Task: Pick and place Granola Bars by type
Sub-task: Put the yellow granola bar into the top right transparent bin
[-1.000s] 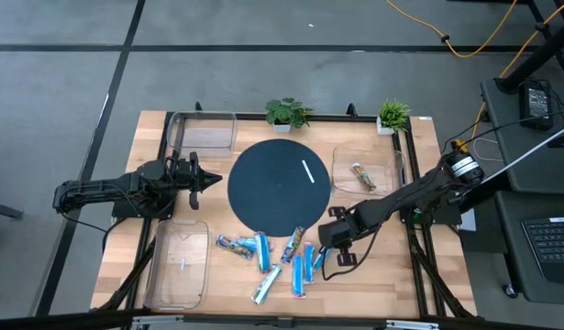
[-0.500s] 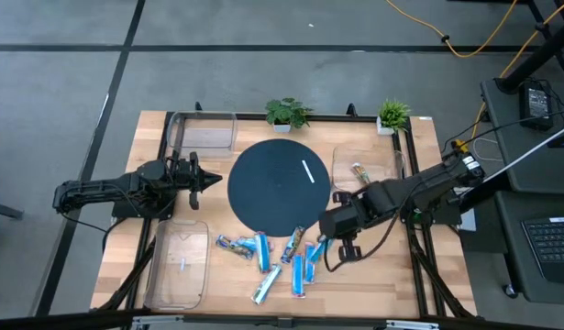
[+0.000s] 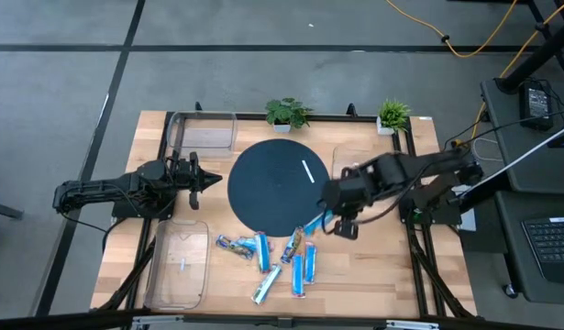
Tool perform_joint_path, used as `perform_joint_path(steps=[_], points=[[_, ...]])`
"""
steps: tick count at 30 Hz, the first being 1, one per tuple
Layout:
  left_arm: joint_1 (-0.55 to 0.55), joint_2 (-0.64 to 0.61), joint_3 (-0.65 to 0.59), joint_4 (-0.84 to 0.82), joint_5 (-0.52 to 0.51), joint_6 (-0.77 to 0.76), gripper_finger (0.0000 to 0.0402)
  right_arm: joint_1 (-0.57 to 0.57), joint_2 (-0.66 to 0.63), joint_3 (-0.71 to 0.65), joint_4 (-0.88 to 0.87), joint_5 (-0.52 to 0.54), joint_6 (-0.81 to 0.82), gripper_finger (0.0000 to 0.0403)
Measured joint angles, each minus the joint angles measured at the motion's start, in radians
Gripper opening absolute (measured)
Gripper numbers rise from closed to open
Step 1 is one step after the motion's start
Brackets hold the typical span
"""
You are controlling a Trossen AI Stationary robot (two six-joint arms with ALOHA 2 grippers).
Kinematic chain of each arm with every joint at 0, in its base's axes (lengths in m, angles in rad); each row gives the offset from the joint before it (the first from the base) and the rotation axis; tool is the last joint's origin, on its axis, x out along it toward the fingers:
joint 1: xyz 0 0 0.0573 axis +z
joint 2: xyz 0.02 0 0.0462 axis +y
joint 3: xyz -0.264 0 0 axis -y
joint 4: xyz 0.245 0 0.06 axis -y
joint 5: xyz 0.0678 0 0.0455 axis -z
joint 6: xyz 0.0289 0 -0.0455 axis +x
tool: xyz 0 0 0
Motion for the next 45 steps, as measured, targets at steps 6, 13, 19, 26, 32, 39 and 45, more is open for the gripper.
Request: perform_joint_path(steps=[6,13,19,26,32,39,45], points=[[0.0,0.0,0.0,0.0,0.0,0.0,0.0006,-0.084,-0.028,0.192,-0.117,0.09,0.045,0.0005],[0.0,0.0,0.0,0.002,-0.002,0.0,0.0006,-0.185,-0.113,0.281,-0.132,0.094,0.051,0.0005],[0.0,0.001,0.0,0.002,-0.002,0.0,0.0006,-0.284,-0.221,0.25,-0.128,0.152,0.022,0.0005],[0.0,0.002,0.0,0.001,-0.002,0.0,0.0006,-0.431,-0.373,0.139,-0.132,0.217,0.002,0.0006],[0.0,0.002,0.0,0.001,-0.003,0.0,0.0006,-0.497,-0.481,-0.008,-0.131,0.214,-0.025,0.0006],[0.0,0.002,0.0,0.001,-0.011,0.0,0.0006,-0.539,-0.549,-0.232,-0.132,0.177,-0.076,0.0006],[0.0,0.002,0.0,0.006,-0.04,0.0,0.0006,-0.621,-0.559,-0.342,-0.131,0.085,-0.167,0.0006]])
